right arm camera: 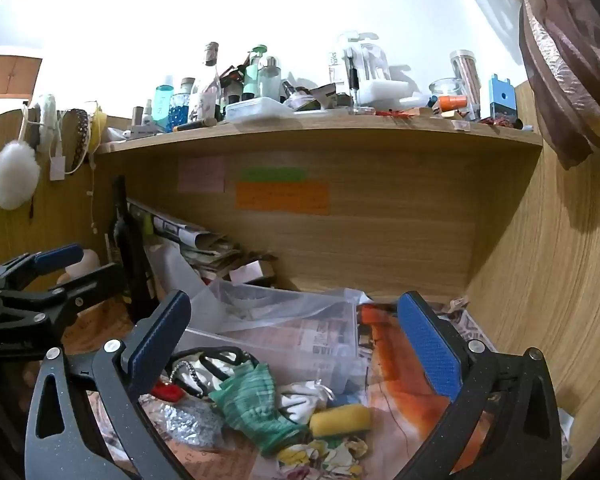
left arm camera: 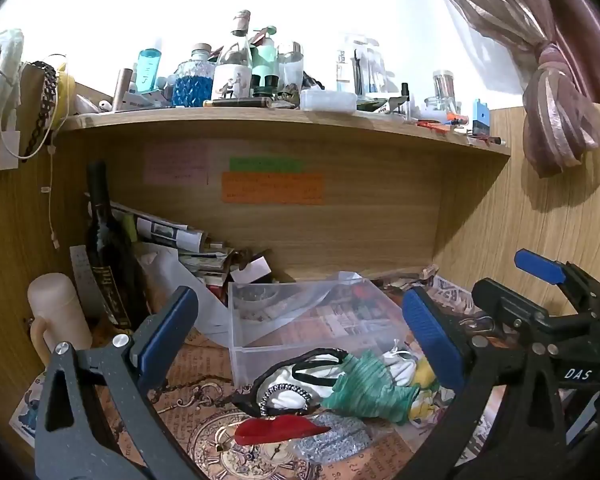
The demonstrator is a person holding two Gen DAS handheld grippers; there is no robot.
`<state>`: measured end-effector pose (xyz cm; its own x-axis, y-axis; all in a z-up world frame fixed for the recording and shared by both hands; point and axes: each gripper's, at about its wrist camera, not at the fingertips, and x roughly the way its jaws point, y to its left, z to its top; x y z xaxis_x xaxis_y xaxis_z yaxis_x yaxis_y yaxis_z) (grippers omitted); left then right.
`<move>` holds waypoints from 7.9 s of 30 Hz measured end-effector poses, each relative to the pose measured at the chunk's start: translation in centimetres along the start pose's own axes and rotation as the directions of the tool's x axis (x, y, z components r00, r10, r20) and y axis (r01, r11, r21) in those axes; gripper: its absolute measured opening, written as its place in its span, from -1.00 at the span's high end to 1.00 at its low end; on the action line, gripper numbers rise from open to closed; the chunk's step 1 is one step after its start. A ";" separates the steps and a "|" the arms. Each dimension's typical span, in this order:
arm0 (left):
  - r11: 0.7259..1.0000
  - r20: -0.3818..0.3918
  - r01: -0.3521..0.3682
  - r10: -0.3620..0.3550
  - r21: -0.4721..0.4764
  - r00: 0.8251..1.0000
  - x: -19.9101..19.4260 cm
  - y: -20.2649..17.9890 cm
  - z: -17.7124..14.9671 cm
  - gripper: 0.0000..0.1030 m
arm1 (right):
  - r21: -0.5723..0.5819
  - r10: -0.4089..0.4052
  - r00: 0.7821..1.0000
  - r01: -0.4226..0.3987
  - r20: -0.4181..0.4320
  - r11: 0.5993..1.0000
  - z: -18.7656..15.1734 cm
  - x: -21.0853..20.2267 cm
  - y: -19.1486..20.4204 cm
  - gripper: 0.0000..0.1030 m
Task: Organize soft objects
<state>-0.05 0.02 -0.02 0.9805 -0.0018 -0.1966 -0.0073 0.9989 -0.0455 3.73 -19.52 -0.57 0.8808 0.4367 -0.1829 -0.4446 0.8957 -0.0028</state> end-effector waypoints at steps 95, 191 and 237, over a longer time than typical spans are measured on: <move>1.000 -0.122 0.019 -0.021 -0.017 0.992 2.0 -0.3 -2.4 -1.00 | 0.039 0.001 0.997 0.002 -0.076 0.999 -1.6 1.8 -1.3 -1.00; 0.987 -0.488 0.125 -0.157 -0.098 0.858 22.0 2.9 -2.8 0.78 | -0.023 0.043 0.937 -0.055 -0.348 0.998 -1.6 17.6 -3.5 0.10; 0.995 -0.446 0.078 -0.100 -0.066 0.889 11.2 5.0 -5.0 -0.42 | -0.002 0.134 0.940 -0.142 -0.313 0.990 -2.6 9.1 -0.8 -0.38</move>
<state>9.95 4.81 -7.33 0.7851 -0.1215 -0.6073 0.0567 0.9905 -0.1250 11.69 -16.44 -4.77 0.7177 0.5043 -0.4802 -0.5654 0.8246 0.0210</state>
